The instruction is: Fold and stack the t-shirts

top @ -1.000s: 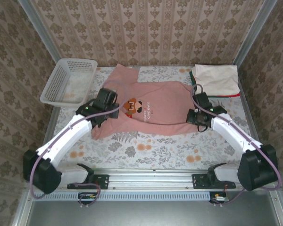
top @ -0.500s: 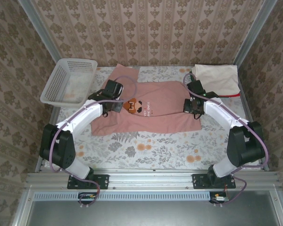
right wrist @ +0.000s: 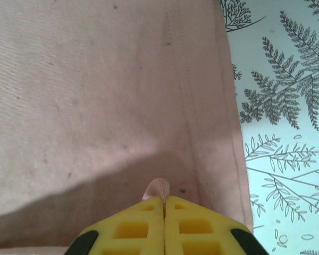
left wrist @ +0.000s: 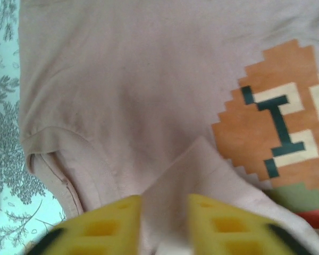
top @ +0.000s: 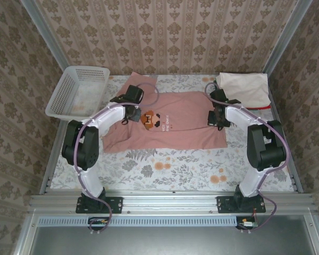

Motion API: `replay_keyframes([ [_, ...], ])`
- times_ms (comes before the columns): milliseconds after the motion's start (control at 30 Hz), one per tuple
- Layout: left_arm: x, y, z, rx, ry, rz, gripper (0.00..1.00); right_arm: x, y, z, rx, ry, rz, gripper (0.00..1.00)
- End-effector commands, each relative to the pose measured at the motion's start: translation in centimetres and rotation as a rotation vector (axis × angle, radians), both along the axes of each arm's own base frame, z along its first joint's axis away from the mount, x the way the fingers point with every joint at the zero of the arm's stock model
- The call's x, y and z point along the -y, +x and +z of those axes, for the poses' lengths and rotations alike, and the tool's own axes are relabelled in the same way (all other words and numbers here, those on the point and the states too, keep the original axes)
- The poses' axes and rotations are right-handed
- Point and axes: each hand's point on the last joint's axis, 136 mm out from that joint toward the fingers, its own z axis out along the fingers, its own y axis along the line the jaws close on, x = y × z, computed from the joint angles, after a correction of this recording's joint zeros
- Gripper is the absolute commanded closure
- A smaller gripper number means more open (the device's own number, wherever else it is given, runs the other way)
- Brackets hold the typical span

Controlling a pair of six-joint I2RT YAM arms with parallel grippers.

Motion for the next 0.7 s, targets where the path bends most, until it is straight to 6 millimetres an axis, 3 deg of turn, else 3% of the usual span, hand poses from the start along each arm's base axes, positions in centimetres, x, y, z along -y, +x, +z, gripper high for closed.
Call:
replay_keyframes([
  [0,-3.2,0.6,2.5,0.030,0.010,0.154,0.38,0.8,0.8,1.5,0.013,-0.045,0.001,0.73],
  [67,-5.0,-1.1,3.3,0.016,0.012,0.235,0.24,0.8,-0.2,3.4,0.061,-0.026,-0.008,0.66],
  [167,-7.1,-4.9,3.7,0.021,-0.023,0.337,0.14,0.5,-3.3,4.7,0.116,0.030,-0.047,0.58],
  [233,-7.3,-7.9,2.3,0.010,-0.120,0.377,0.14,-0.2,-5.6,3.6,0.112,0.062,-0.060,0.54],
  [367,-7.3,-12.4,-1.3,-0.035,-0.338,0.455,0.13,-1.1,-9.1,-1.0,-0.023,0.056,-0.057,0.50],
  [433,-8.0,-13.2,-2.6,-0.067,-0.363,0.500,0.14,-0.9,-9.7,-2.5,-0.073,0.038,-0.068,0.50],
  [533,-8.4,-13.4,-4.3,-0.136,-0.356,0.533,0.16,-0.9,-9.6,-3.1,-0.094,0.036,-0.080,0.50],
  [600,-8.6,-13.3,-5.1,-0.169,-0.353,0.551,0.20,-0.5,-9.8,-3.2,-0.112,0.018,-0.103,0.50],
  [667,-9.1,-13.2,-5.5,-0.183,-0.348,0.568,0.31,-0.1,-10.3,-3.6,-0.152,0.012,-0.127,0.50],
])
